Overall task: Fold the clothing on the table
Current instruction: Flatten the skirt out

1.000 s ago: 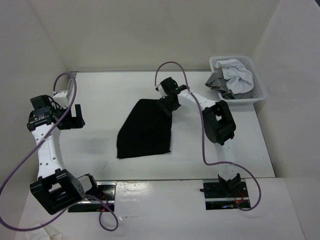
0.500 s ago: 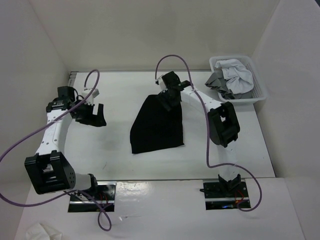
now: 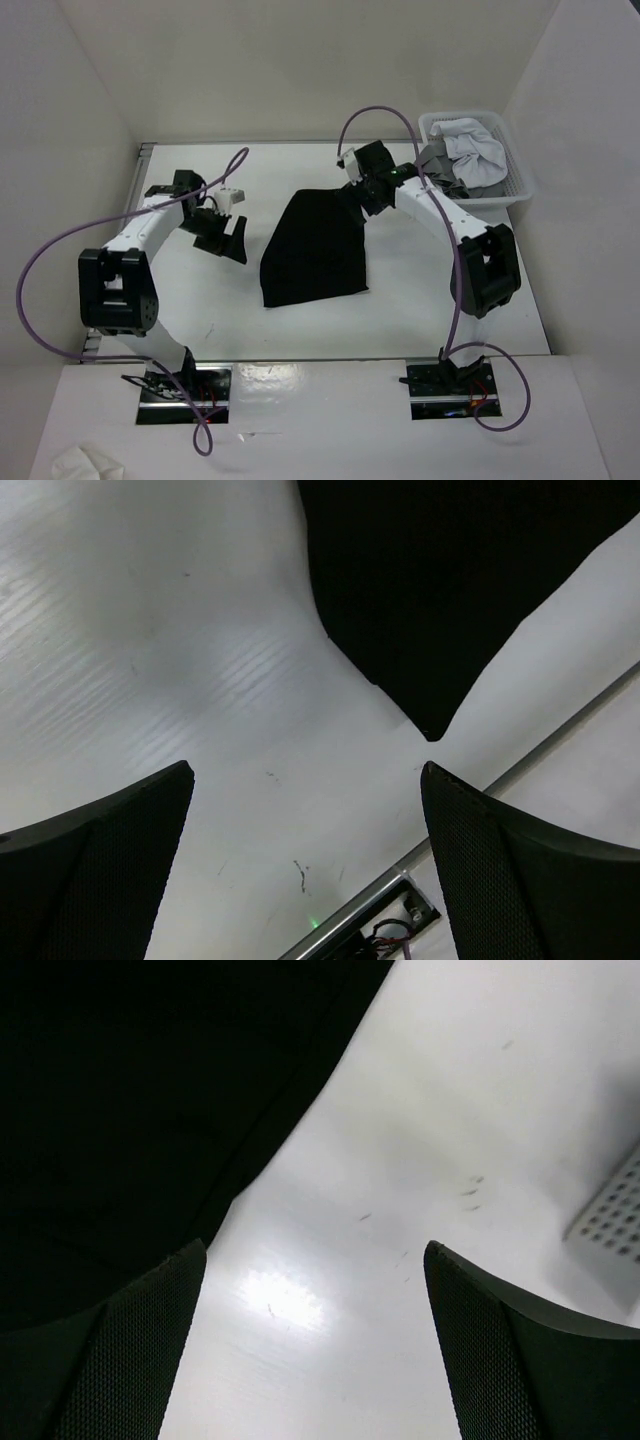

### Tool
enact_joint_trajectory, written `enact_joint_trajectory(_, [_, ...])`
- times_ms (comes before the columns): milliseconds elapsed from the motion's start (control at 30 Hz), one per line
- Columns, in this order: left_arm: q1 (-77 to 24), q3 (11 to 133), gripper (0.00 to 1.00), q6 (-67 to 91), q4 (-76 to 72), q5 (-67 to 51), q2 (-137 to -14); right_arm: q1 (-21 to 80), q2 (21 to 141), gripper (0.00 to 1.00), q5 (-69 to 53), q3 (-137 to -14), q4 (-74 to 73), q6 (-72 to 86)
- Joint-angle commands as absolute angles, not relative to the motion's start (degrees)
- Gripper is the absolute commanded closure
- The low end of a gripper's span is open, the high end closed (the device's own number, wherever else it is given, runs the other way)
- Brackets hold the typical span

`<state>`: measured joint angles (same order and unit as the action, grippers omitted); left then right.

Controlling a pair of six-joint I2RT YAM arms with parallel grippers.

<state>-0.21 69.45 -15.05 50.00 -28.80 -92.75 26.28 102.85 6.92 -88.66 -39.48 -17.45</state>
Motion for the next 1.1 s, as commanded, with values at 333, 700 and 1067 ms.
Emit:
enact_joint_trajectory(333, [-13.62, 73.83, 0.05, -18.38, 59.51, -33.32, -101.34, 25.58, 95.36, 0.09, 1.94, -80.07, -44.03, -18.46])
enact_joint_trajectory(700, [0.25, 71.2, 0.0, -8.18, 46.77, -21.1, -78.77, 40.42, 97.45, 0.09, 6.75, -75.84, -40.79, -18.46])
enact_joint_trajectory(1067, [8.61, 64.86, 0.0, -4.39, 42.28, -11.87, -69.26, 48.6, 112.23, 0.08, 14.15, -84.9, -34.28, -19.51])
